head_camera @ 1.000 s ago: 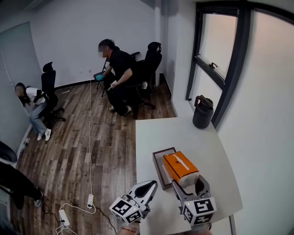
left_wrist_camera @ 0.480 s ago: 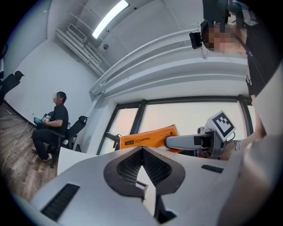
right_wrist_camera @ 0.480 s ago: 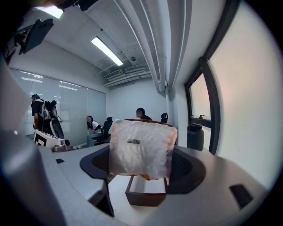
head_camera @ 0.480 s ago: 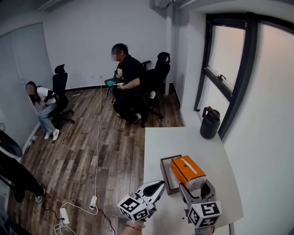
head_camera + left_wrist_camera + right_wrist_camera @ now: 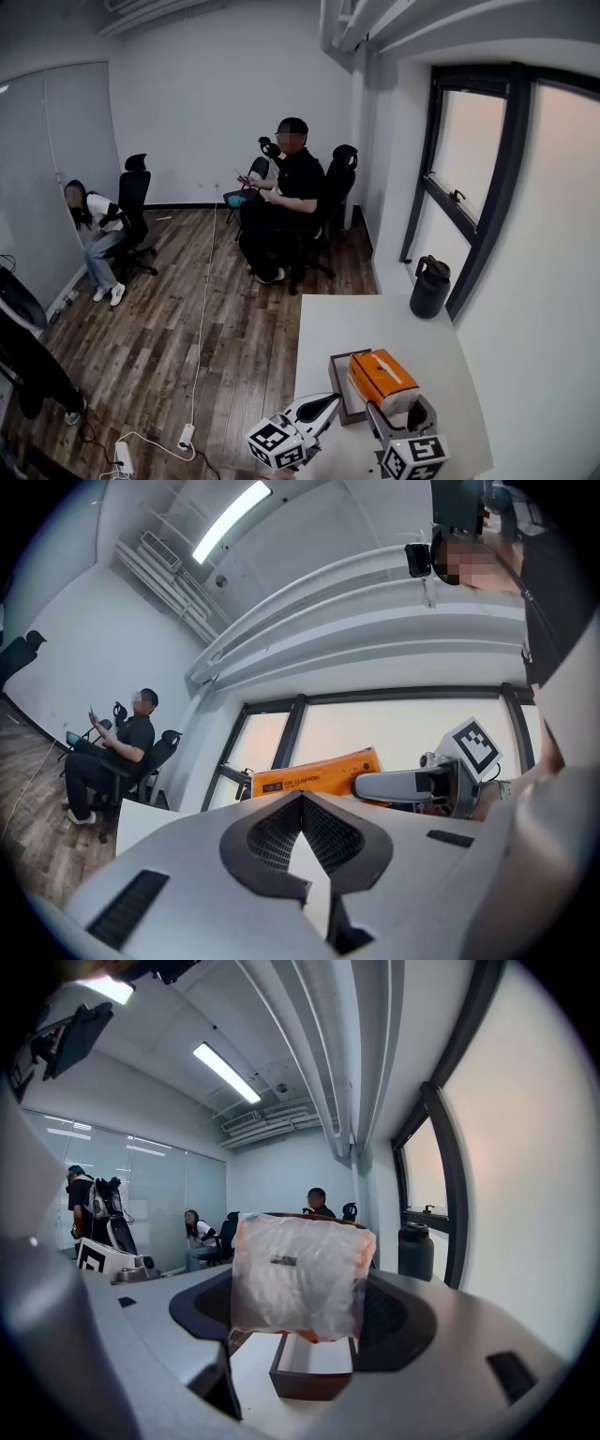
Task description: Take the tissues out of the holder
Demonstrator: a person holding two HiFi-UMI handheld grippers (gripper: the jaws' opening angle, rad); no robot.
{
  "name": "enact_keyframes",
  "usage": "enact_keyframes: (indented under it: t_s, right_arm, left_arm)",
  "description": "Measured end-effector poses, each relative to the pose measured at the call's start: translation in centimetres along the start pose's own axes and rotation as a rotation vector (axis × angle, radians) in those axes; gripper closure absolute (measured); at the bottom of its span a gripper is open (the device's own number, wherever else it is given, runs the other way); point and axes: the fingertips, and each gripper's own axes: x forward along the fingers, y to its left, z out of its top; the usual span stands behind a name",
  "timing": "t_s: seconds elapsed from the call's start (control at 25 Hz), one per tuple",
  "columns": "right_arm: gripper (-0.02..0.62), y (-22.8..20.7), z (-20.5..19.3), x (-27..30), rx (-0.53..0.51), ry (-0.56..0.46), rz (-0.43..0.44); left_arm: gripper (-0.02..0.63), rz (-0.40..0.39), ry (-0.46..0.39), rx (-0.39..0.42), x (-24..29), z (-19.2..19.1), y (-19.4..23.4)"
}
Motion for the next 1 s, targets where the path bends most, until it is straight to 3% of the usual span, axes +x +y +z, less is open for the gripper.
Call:
enact_keyframes:
  t_s: [1.0]
  right_arm:
    - [0.244, -0.5, -2.2, -1.2, 0.033, 0.036, -0.022]
  left_arm:
    - [0.601, 0.007, 0.017, -0.024, -1.4, -1.6, -1.0]
